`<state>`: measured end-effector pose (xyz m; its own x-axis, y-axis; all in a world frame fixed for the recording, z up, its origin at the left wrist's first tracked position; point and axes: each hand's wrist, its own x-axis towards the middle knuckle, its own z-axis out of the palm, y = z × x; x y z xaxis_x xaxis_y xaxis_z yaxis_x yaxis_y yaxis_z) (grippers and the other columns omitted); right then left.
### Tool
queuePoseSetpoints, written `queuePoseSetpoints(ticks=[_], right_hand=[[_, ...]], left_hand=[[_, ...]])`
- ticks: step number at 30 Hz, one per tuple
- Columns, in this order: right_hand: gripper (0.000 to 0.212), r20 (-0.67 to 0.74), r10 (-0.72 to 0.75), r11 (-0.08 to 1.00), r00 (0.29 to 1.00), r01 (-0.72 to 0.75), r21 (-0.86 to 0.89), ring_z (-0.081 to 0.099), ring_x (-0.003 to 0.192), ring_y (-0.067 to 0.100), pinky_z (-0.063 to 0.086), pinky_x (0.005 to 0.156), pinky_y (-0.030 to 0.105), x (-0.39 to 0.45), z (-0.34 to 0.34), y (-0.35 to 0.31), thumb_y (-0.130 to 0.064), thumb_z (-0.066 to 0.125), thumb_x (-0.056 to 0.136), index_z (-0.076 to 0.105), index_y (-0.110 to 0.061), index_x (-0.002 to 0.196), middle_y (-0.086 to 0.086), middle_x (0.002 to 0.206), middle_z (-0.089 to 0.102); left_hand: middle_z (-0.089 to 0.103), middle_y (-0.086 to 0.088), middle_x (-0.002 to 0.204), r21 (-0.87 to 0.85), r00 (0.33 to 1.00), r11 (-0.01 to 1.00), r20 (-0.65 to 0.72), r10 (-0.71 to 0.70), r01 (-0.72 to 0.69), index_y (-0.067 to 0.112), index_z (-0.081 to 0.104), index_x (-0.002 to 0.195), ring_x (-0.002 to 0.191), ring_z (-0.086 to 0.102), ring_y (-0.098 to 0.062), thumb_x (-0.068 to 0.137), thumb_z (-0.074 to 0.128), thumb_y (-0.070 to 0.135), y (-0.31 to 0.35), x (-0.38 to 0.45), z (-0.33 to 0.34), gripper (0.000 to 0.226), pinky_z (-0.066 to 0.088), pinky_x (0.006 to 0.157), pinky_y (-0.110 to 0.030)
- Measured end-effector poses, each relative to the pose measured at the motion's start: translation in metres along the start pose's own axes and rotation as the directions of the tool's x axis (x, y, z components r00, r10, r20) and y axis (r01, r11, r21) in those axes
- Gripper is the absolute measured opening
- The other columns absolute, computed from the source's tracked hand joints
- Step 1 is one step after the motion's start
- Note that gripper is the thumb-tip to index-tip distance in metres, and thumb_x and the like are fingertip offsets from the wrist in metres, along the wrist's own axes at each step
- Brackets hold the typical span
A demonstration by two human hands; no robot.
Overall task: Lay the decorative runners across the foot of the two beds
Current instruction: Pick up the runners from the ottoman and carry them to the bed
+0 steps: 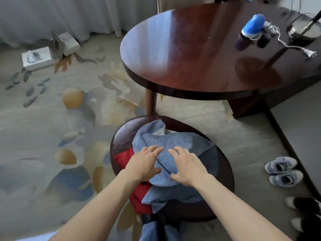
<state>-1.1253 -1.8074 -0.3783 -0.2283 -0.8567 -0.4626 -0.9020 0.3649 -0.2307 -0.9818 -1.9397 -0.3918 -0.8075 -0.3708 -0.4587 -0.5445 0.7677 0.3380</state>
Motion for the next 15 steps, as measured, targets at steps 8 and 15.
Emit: queuePoseSetpoints(ticks=[8, 15], right_hand=[[0.103, 0.118, -0.050, 0.983, 0.992, 0.070, -0.171, 0.014, 0.148, 0.030, 0.030, 0.113, 0.049, 0.068, 0.066, 0.028, -0.036, 0.072, 0.080, 0.004, -0.026, 0.156, 0.011, 0.163, 0.007], [0.063, 0.069, -0.045, 0.967, 0.997, 0.061, -0.249, 0.046, 0.111, 0.031, 0.044, 0.086, 0.047, 0.098, 0.116, 0.025, -0.023, 0.070, 0.079, 0.039, -0.023, 0.133, 0.010, 0.131, 0.042]], left_hand=[[0.022, -0.001, 0.154, 0.126, 0.996, 0.992, 0.081, -0.042, 0.032, 0.023, 0.008, 0.156, 0.134, 0.032, -0.023, 0.078, 0.064, 0.032, -0.016, 0.051, 0.085, 0.097, 0.054, 0.085, -0.035], [0.055, 0.001, 0.110, 0.055, 0.998, 0.996, -0.003, -0.066, 0.066, 0.019, 0.047, 0.134, 0.100, 0.053, -0.020, 0.088, 0.054, 0.010, -0.030, 0.075, 0.133, 0.048, 0.047, 0.073, -0.031]])
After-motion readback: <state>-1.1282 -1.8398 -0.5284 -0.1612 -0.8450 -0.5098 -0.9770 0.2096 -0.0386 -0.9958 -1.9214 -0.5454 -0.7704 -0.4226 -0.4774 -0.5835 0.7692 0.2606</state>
